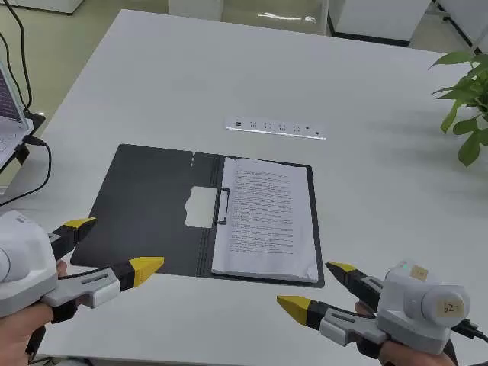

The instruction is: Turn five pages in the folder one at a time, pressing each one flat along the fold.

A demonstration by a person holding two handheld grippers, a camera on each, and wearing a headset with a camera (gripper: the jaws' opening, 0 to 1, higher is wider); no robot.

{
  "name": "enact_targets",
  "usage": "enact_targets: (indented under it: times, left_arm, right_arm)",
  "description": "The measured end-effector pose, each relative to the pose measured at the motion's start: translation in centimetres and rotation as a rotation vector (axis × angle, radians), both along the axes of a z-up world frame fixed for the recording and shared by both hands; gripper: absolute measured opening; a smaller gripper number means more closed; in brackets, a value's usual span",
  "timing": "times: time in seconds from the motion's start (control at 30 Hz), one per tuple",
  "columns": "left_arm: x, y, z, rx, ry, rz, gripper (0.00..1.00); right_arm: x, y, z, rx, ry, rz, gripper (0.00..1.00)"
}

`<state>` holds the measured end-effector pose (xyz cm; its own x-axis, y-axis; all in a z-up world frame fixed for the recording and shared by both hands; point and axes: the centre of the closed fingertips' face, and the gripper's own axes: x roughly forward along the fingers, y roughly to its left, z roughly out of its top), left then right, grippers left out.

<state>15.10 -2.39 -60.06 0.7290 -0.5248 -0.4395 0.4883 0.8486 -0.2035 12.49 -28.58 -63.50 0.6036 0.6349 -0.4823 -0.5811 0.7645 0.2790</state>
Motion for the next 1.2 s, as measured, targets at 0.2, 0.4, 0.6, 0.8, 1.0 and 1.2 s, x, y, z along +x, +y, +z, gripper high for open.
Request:
enact_targets:
  times: [0.2, 0.4, 0.6, 0.8, 1.0, 1.2]
  left_arm:
    - [0.4, -0.3, 0.2, -0.005, -0.007, -0.012, 0.81]
    - [0.8, -0.6, 0.6, -0.016, -0.015, -0.030, 0.82]
    - [1.3, -0.5, 0.9, -0.032, -0.024, -0.043, 0.82]
    - [1.4, -0.4, 1.0, -0.025, -0.023, -0.067, 0.82]
    - [1.2, -0.3, 0.7, -0.020, -0.014, -0.070, 0.82]
    - [1.0, -0.2, 0.4, -0.021, -0.010, -0.062, 0.81]
  right_arm:
    - [0.3, 0.7, 0.1, -0.011, 0.003, 0.015, 0.74]
    - [0.8, 1.5, 1.2, -0.021, -0.007, 0.031, 0.73]
    - [1.2, 1.7, 1.9, -0.034, -0.026, 0.027, 0.73]
    - [0.8, 1.9, 1.9, -0.035, -0.029, 0.015, 0.73]
    - [0.7, 1.9, 2.0, -0.019, -0.029, -0.011, 0.74]
    - [0.5, 1.5, 1.7, -0.023, -0.023, -0.017, 0.73]
